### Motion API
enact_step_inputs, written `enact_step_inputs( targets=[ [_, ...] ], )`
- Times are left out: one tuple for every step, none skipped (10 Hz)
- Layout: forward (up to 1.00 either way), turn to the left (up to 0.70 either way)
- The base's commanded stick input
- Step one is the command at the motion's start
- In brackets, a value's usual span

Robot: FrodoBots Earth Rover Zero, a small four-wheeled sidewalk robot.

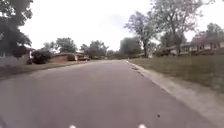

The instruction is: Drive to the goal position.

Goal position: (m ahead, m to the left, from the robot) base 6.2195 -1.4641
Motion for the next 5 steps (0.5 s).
enact_step_inputs(
  targets=[
    [0.7,0.0],
    [0.7,0.0],
    [0.7,0.0],
    [0.7,0.0],
    [0.7,0.0]
  ],
)
